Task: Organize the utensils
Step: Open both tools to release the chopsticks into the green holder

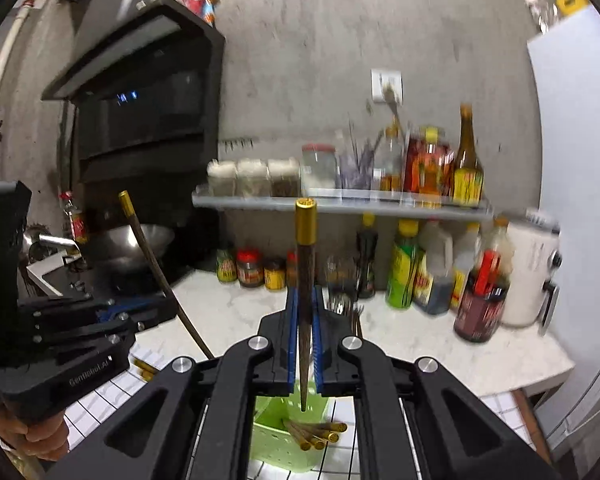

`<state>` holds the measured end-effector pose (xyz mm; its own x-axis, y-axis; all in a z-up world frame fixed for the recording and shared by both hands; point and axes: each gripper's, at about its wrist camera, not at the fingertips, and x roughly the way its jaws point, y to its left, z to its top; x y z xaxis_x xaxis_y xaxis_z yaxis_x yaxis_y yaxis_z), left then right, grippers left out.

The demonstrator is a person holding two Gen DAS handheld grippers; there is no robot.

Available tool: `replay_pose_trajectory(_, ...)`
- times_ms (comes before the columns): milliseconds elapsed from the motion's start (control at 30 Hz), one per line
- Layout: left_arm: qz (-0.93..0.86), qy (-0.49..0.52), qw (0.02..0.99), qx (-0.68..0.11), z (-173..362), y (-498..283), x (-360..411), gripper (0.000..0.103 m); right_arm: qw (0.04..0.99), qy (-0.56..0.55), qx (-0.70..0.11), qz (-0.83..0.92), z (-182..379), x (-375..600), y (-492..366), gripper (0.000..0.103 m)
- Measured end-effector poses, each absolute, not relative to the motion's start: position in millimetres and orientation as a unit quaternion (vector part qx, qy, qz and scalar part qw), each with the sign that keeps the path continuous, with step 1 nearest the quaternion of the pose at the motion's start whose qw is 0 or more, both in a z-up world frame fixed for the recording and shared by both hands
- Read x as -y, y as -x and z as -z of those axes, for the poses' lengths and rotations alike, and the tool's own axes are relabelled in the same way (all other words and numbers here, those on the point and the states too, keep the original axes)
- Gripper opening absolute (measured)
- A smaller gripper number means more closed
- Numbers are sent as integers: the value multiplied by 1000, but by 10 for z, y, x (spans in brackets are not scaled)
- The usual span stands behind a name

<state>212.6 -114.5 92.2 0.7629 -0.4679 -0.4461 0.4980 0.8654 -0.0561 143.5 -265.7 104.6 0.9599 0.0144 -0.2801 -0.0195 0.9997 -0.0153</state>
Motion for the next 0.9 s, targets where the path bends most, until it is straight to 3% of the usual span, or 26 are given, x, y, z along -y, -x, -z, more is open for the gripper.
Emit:
replay_pose_trajectory(300,246,-42,927,-279,-582,-2506,1241,6,971,0,-239,-22,-581,2714,-1854,9)
replay_pose_trajectory(400,241,-42,927,-285,-587,-2541,1223,6,971,-8,-240,-12,-638,2739,-1797,30)
replay_pose_trajectory(433,239,-41,929,-280,-635,-2506,1189,13,971,-10,-237,-10,-675,2745,-1758,41)
replay_pose_trajectory(467,236,-40,931,-275,-680,-2457,1156,21,973,-12,-232,-9,-729,2755,-1699,44)
replay_pose_trajectory(500,233,-38,934,-269,-730,-2413,1133,37,974,-12,-228,-7,-784,2761,-1633,44)
replay_pose_trajectory(567,231,-32,940,-250,-882,-2263,1032,48,976,-8,-216,3,-930,2753,-1435,51)
replay_pose_trajectory(633,225,-30,945,-235,-1029,-2086,922,50,978,-8,-207,9,-1045,2750,-1245,55)
replay_pose_trajectory(833,185,-36,959,-211,-1215,-1385,510,86,979,-13,-202,15,-1140,2703,-489,83)
replay_pose_trajectory(900,167,-43,961,-218,-1146,-1137,416,93,978,-18,-206,12,-1081,2696,-258,87)
